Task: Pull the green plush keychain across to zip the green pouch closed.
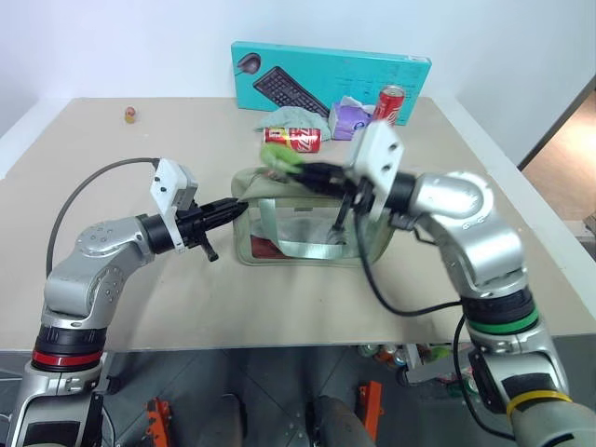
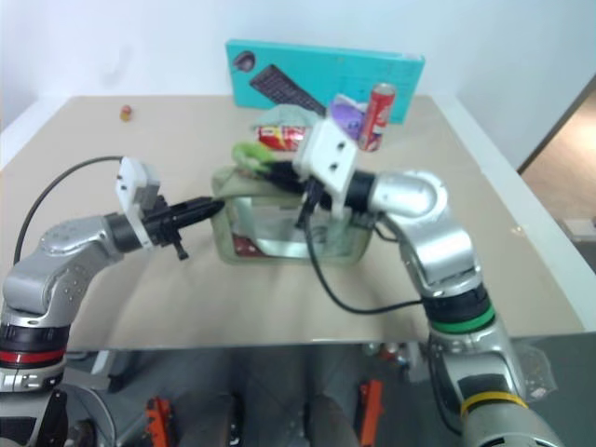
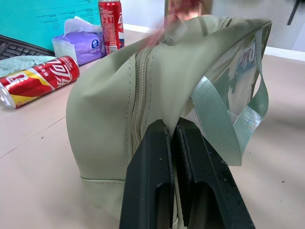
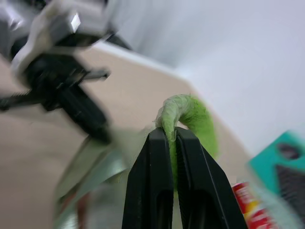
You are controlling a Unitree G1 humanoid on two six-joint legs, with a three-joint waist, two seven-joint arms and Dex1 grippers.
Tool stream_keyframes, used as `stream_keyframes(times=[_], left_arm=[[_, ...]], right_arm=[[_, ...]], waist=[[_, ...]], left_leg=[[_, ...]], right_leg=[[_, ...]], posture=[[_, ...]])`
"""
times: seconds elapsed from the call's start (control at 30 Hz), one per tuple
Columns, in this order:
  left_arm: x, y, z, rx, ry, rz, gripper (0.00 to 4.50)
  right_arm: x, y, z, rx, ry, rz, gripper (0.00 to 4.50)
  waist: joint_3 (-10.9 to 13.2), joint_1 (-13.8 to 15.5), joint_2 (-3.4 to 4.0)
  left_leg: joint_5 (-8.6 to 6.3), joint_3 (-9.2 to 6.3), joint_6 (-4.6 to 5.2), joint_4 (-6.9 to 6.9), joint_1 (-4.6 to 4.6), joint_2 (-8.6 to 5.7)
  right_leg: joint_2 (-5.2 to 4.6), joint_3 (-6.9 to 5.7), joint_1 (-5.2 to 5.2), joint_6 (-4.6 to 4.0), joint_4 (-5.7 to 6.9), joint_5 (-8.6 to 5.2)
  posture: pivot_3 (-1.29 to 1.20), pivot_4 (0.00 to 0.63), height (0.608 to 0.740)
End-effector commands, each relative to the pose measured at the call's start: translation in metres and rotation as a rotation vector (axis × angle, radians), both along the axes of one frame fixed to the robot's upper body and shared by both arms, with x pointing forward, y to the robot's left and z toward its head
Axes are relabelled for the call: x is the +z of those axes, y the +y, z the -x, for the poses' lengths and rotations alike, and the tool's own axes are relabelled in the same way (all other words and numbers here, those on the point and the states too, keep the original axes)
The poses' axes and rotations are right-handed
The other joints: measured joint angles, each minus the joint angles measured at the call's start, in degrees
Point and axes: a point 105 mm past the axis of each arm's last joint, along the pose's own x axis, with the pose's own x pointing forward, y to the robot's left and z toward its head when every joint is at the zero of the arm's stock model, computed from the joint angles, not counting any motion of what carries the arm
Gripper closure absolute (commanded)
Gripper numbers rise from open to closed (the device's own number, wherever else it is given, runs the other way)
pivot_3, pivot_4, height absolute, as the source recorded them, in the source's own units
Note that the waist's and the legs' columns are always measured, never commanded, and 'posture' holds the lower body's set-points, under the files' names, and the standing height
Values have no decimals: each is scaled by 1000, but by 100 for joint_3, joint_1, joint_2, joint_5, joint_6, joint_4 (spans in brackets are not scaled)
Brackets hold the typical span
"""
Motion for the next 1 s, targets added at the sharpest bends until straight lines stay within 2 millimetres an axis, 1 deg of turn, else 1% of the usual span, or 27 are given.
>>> stream_keyframes(times=[0.03,0.13,0.23,0.37,0.53,0.73,0.8,0.9,1.0], left_arm=[[17,1,-2,19,-66,5,4500],[18,1,-6,35,-78,7,4500],[21,0,-8,40,-80,24,4500],[25,0,-12,71,-77,55,4500],[24,2,-17,111,-75,49,4500],[24,3,-19,133,-74,52,4500],[21,3,-19,147,-76,54,4500],[21,5,-20,187,-93,71,4500],[23,8,-23,247,-115,92,4500]], right_arm=[[28,-17,6,-6,-87,-19,4440],[32,-31,4,-26,-108,24,4440],[29,-43,0,-52,-115,76,4440],[27,-52,-2,-70,-119,112,4440],[26,-59,-4,-91,-122,134,4440],[28,-82,-10,-178,-136,156,4440],[29,-105,-14,-268,-137,162,4440],[31,-134,-16,-376,-133,146,4440],[32,-157,-16,-473,-130,105,4440]], waist=[[0,2,0],[1,3,0],[1,2,0],[1,2,-1],[2,3,-1],[3,2,-2],[3,3,-2],[4,21,-4],[4,23,-4]], left_leg=[[0,0,0,-1,0,0],[0,1,0,-2,-1,0],[-1,4,0,-3,-1,-1],[-2,3,0,-4,-2,-1],[-3,4,-1,-4,-2,-1],[-3,4,-2,-4,-3,-2],[-4,7,-2,-4,-3,-3],[-5,7,-4,-4,-4,-6],[-7,11,-4,-5,-3,-8]], right_leg=[[0,0,0,0,0,-1],[0,1,-1,-1,-2,-1],[-1,3,-2,1,-3,-3],[-1,3,-4,1,-3,-4],[-1,4,-4,2,-3,-5],[-3,4,-4,3,-4,-5],[-4,6,-4,4,-5,-6],[-8,7,-3,6,-7,-8],[-10,11,-3,9,-10,-8]], posture=[[0,150,740],[0,150,740],[0,150,740],[0,150,740],[0,150,740],[0,150,740],[0,150,740],[0,150,740],[0,150,740]])
